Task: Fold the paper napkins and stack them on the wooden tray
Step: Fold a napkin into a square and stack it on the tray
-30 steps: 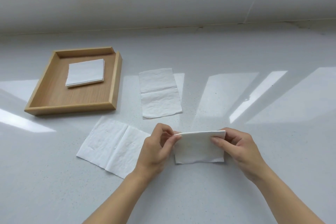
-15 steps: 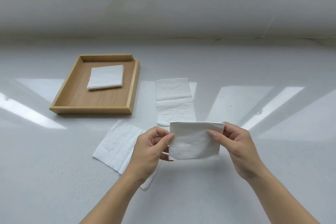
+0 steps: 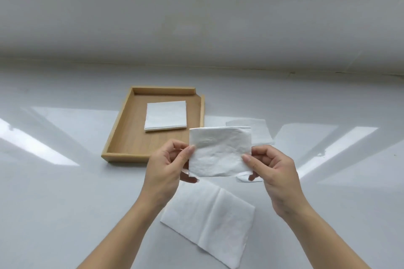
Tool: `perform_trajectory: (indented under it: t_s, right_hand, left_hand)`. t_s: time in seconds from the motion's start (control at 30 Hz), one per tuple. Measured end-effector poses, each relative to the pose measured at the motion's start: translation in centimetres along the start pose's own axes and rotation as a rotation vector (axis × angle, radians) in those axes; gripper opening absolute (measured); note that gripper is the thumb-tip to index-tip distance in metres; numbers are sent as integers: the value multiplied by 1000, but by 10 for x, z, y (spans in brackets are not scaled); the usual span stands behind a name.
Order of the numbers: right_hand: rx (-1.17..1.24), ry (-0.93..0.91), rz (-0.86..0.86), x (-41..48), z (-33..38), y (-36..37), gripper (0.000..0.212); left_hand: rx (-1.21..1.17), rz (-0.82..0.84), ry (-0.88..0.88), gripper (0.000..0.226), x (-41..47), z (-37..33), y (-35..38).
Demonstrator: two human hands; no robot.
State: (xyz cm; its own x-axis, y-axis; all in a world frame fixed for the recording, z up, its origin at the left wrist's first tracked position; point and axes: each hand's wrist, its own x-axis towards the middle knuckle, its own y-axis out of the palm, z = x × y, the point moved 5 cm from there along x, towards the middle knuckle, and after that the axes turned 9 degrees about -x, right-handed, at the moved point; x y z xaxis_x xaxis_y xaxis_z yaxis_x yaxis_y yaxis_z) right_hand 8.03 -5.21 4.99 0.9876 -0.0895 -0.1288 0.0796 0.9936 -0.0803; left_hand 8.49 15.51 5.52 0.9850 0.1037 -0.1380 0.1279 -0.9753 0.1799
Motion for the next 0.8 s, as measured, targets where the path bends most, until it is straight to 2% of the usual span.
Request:
perform_trajectory:
  t_s: [0.3,0.47,0.67,0.8]
  right_hand:
    - [-30,-40,-29,67,46,90,15]
    - [-108,2,-10,102,46,122,19]
    - [-290,68,-11,139,26,145,21]
    - [-430,125,24,146,7,153,15]
  left_hand:
    - [80,-21,160,9,73,-53,-68]
    - [64,-81,62,13,118,-51,-92]
    - [152,-119,-90,15,154,-24,-113]
    - [205,-139,-150,14,162,-4,-122]
